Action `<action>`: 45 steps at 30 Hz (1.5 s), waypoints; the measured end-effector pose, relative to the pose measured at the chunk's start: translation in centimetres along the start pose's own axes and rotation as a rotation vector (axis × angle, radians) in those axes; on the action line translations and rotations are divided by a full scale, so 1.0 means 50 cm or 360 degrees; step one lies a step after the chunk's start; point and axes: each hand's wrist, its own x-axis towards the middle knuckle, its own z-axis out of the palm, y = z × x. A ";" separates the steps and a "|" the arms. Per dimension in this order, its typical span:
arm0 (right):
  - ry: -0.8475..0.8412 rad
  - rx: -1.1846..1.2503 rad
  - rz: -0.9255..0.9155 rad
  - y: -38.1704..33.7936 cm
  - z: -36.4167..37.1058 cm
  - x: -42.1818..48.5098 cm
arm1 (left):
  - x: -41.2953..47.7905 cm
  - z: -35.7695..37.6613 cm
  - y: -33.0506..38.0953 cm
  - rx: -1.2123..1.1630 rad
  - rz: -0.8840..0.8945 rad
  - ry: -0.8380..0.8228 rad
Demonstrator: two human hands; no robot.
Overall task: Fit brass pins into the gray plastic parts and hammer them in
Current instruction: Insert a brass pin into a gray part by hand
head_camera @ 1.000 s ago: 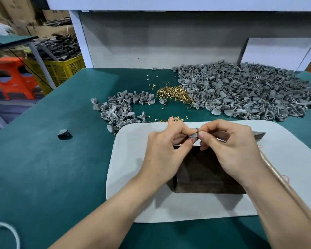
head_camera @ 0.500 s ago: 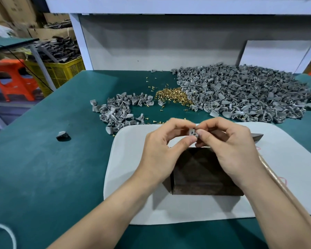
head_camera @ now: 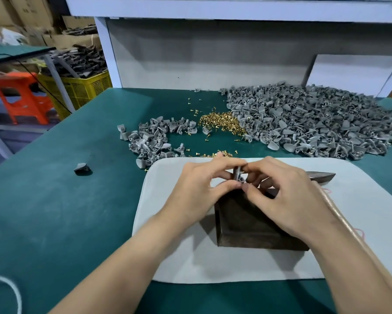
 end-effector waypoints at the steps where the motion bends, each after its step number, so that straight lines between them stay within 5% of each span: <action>1: -0.0029 -0.0016 -0.0004 0.002 -0.003 -0.001 | 0.000 -0.001 0.002 -0.0008 -0.0014 -0.0026; 5: -0.0087 0.0156 0.0092 0.013 -0.009 0.000 | 0.004 -0.009 0.016 -0.0168 -0.0121 -0.0125; 11: -0.0347 0.0921 0.0190 0.013 -0.012 -0.005 | 0.007 -0.036 0.038 -0.0777 -0.0358 -0.0223; 15: -0.0270 0.1174 0.0229 0.007 -0.004 -0.001 | 0.007 -0.030 0.049 -0.0906 -0.0360 -0.0192; 23: -0.0069 0.1249 0.0410 0.020 0.002 -0.001 | 0.006 -0.012 0.031 -0.0518 -0.0156 -0.0275; 30: -0.0064 0.1319 0.0572 0.024 0.009 0.000 | -0.006 0.020 0.006 0.0111 0.0248 0.0019; 45: -0.0099 0.1465 0.0689 0.028 0.003 0.003 | -0.007 0.026 0.027 0.0298 0.0295 0.0024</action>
